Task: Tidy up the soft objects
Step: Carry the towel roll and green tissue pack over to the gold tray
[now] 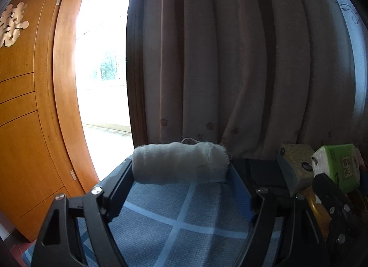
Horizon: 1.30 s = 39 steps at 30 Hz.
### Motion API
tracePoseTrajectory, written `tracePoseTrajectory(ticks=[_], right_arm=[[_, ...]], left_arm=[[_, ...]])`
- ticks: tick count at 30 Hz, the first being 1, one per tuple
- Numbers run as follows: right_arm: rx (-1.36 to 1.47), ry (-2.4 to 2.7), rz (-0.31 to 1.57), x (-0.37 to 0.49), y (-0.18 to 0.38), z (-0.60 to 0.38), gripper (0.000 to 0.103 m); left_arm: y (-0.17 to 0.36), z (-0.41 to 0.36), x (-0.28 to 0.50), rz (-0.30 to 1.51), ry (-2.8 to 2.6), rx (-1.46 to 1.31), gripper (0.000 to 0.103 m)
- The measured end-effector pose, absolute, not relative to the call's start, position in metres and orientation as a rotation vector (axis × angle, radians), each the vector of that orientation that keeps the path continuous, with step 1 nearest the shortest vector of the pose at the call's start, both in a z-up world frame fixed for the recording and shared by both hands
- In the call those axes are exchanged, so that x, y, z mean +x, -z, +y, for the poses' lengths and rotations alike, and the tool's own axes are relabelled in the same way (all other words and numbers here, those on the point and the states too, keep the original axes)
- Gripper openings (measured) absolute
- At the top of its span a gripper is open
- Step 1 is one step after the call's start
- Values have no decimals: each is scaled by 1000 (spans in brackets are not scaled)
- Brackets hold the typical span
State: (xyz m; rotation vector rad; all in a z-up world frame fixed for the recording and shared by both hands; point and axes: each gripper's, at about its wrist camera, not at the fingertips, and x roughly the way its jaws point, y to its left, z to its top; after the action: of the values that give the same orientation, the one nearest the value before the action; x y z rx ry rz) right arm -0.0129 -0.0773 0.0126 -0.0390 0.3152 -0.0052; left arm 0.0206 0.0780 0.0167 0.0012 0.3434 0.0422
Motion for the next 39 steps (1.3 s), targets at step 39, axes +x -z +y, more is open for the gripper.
tracePoseTrajectory(ticks=[39], right_arm=[[-21, 196, 292, -63, -20, -185, 71]], left_arm=[[-14, -20, -17, 356, 156, 21, 80]])
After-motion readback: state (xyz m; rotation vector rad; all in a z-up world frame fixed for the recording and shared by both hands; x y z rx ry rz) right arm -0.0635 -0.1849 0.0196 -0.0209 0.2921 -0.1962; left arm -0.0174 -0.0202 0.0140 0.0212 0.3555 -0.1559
